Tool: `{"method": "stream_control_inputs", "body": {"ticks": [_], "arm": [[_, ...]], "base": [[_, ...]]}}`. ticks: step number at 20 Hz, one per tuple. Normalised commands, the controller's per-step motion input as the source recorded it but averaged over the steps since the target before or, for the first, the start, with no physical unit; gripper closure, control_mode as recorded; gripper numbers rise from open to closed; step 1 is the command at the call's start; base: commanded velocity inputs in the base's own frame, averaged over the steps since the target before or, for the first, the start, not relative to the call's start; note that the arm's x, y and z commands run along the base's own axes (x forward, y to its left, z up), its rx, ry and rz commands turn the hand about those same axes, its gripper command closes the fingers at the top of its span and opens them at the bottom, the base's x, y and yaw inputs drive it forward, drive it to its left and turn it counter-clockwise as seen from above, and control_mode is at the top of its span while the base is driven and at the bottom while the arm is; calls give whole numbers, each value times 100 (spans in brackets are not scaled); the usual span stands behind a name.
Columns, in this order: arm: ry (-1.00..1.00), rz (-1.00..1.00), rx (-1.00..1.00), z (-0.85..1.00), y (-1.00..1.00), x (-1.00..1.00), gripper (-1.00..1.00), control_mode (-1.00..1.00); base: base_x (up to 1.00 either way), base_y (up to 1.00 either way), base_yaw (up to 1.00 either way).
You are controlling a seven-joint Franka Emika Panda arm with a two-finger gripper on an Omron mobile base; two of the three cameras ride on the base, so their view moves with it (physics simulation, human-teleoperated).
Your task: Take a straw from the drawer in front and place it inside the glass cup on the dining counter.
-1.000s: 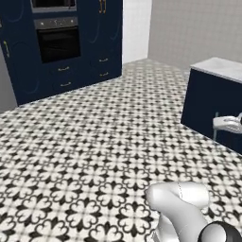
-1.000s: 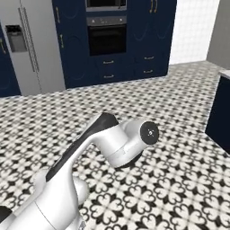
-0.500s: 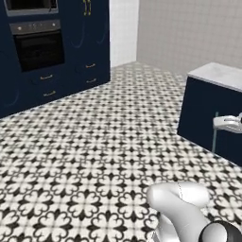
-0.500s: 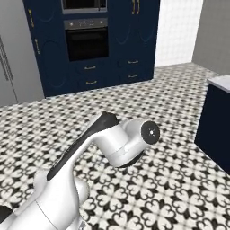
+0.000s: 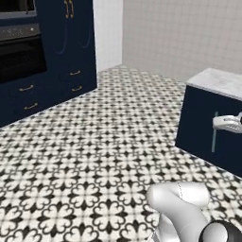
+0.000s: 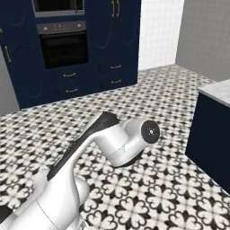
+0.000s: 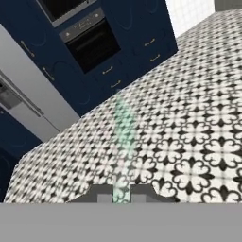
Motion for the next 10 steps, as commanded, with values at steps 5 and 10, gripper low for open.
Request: {"method": "stream_control_inputs", "body": {"ticks": [5, 10], "arm": [[0, 0, 0, 0, 0, 0, 100, 100], [0, 0, 0, 0, 0, 0, 100, 100]], "base": [[100, 0, -23], [100, 12, -25]]}}
